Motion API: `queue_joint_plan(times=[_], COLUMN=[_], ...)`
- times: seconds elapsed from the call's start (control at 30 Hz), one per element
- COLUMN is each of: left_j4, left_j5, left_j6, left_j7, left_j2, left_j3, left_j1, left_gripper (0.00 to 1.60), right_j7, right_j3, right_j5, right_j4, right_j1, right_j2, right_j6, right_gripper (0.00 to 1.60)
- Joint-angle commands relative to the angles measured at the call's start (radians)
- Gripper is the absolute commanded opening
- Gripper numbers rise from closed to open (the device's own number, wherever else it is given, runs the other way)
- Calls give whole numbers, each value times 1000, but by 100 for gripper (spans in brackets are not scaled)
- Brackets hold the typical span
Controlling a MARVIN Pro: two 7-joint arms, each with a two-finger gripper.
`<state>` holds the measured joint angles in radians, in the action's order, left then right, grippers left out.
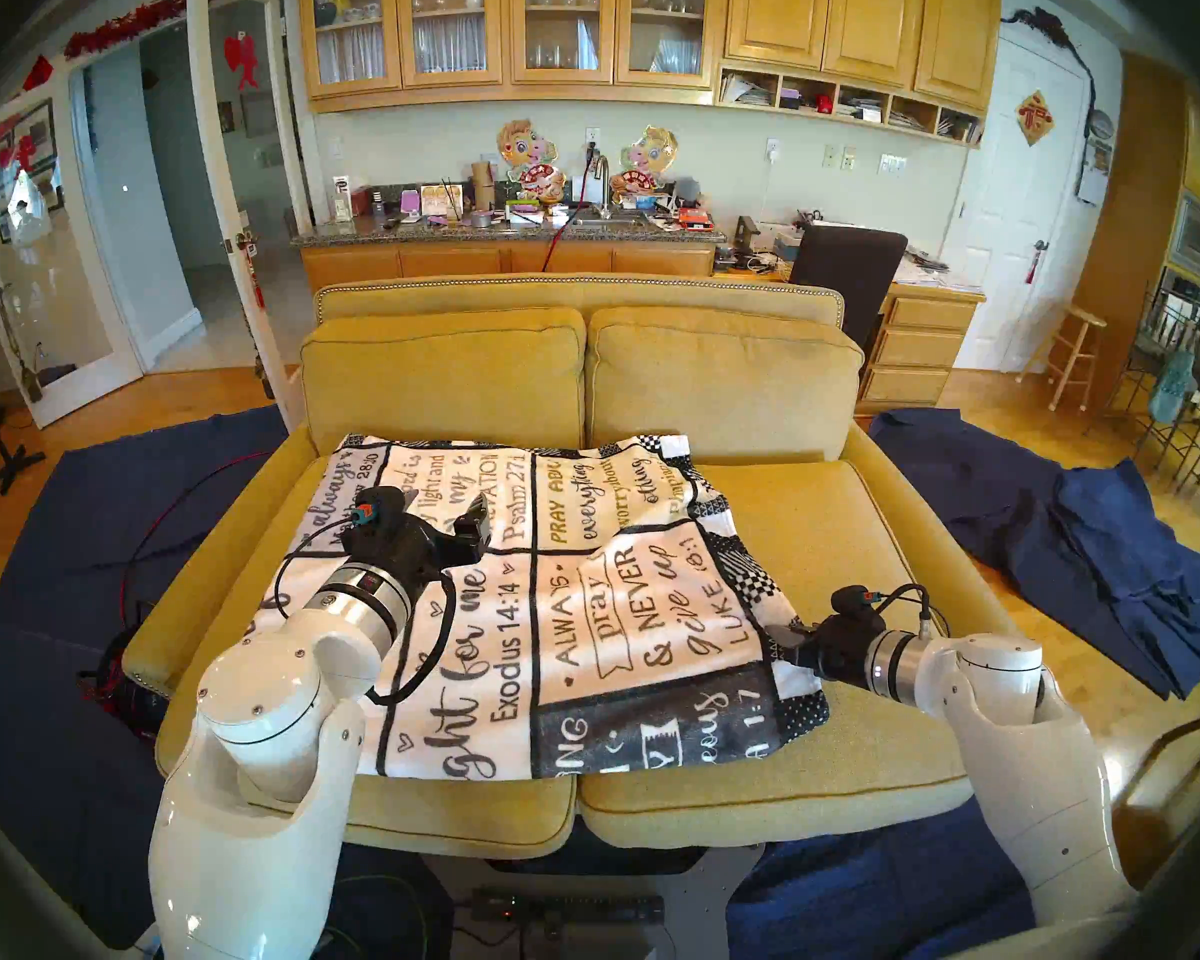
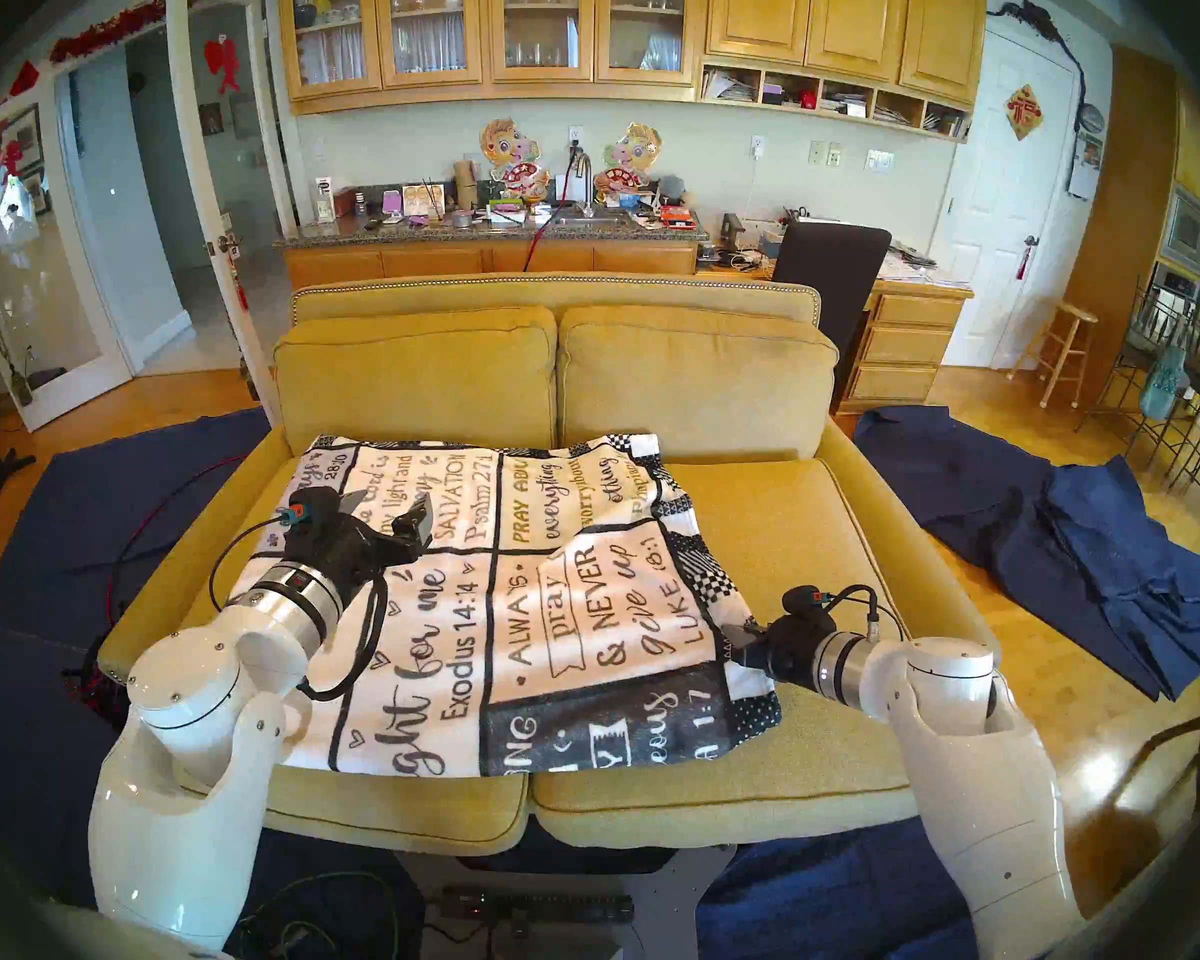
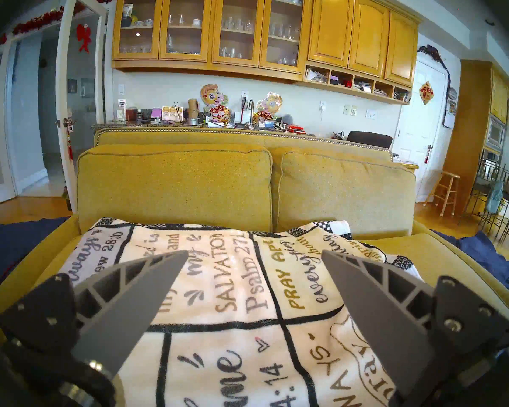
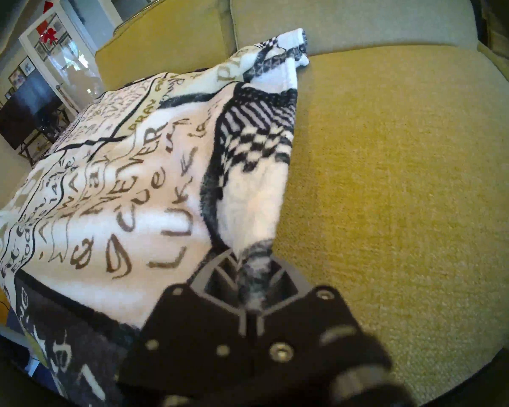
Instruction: Fold the blanket in half twice
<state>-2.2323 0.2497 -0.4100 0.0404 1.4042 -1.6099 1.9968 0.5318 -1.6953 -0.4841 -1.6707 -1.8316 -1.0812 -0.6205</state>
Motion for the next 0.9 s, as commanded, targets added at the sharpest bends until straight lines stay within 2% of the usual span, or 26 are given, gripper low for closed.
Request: queue_joint_plan(times=[0.0,0.23,0.37,0.63,0.87], left_j4=[-30,-30,-30,-29,-29], left_j5=[0,-1,-2,-3,-4], left_j6=[13,12,12,11,10], left_j7=[0,1,2,3,5], left_j2=[3,4,5,6,7], left_j3=[1,1,1,0,-1], left_j1=[-19,-19,-19,-19,-19], left_gripper=[160,160,160,160,160], right_j7=[-2,0,5,7,45], right_j3=[-5,17,9,-84,-167], right_j5=[4,2,-9,-40,-67], right_j4=[12,39,28,-81,-158], right_j1=[32,52,35,-74,-163], right_j2=[7,-3,-2,28,46], right_j6=[16,23,21,-22,-53], right_gripper=[160,160,160,160,160])
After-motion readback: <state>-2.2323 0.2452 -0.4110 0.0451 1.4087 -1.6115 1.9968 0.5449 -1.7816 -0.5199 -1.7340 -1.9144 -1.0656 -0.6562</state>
